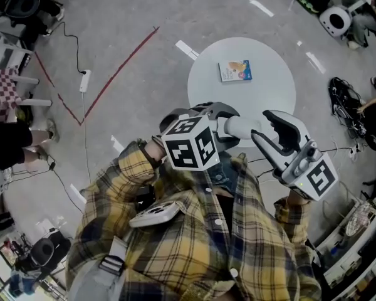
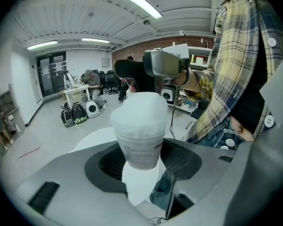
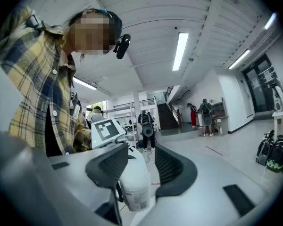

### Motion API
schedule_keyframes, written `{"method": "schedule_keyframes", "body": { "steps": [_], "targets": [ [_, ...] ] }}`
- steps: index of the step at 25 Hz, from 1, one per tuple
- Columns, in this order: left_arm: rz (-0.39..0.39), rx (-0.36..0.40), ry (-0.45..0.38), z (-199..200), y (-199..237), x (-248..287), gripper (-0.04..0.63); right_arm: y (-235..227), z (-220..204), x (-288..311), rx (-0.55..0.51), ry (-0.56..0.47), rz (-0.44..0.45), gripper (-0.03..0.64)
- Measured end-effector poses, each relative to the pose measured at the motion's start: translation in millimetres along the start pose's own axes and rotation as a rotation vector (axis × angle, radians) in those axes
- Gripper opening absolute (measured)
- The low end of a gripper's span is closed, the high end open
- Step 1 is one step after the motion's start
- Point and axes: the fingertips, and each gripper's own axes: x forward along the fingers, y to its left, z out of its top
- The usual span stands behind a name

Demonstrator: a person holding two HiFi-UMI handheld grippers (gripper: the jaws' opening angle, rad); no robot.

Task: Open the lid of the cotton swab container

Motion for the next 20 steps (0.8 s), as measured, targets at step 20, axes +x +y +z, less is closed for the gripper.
{"method": "schedule_keyframes", "body": {
  "steps": [20],
  "targets": [
    [-0.044,-0.001,0.001,0,-14,4,0.236,27,-43,10,-0.055,0.215,0.208,0.27]
  ]
}}
